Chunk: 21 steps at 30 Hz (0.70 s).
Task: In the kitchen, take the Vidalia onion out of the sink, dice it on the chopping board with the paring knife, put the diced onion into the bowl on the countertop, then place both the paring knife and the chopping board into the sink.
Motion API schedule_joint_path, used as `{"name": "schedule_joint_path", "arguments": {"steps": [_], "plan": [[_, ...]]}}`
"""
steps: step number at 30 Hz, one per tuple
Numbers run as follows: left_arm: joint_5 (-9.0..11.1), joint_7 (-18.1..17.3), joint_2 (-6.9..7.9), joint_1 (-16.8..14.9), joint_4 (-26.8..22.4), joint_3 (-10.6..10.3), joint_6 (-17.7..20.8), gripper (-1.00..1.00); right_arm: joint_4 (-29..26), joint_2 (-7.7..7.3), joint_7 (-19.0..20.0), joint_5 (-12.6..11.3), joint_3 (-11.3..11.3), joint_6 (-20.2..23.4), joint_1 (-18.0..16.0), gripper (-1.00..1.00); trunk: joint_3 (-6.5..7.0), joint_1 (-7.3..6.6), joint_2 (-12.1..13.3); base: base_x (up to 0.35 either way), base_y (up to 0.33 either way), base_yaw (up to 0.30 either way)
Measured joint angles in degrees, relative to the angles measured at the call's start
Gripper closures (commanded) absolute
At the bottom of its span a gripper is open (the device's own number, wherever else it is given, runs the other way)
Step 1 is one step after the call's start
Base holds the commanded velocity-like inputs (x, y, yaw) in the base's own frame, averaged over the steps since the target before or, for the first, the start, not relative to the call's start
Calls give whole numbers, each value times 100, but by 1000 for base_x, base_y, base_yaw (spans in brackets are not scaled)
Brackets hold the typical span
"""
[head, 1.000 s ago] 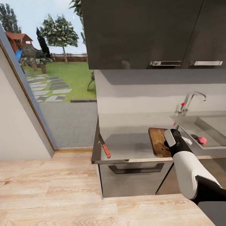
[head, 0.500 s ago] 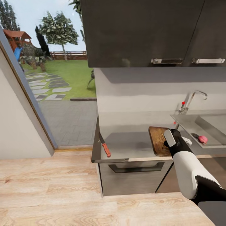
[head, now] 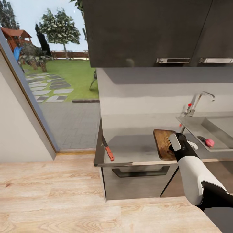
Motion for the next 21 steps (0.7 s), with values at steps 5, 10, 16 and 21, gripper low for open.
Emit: {"name": "schedule_joint_path", "arguments": {"steps": [5, 10, 16, 21], "plan": [[0, 0, -1, -3, -1, -3, 1, -100, 0, 0, 0, 0, 1, -2, 0, -100, -28, 0, 0, 0, 0, 0], [1, 0, -1, -1, 0, -6, 0, -100, 0, 0, 0, 2, 3, 2, 0, -100, -55, 0, 0, 0, 0, 0], [1, 0, -1, 0, 0, -3, 0, -100, 0, 0, 0, 1, 4, -2, 0, -100, -89, 0, 0, 0, 0, 0], [0, 0, -1, 0, 0, -6, 0, -100, 1, 0, 0, 3, 4, -1, 0, -100, -116, 0, 0, 0, 0, 0]]}}
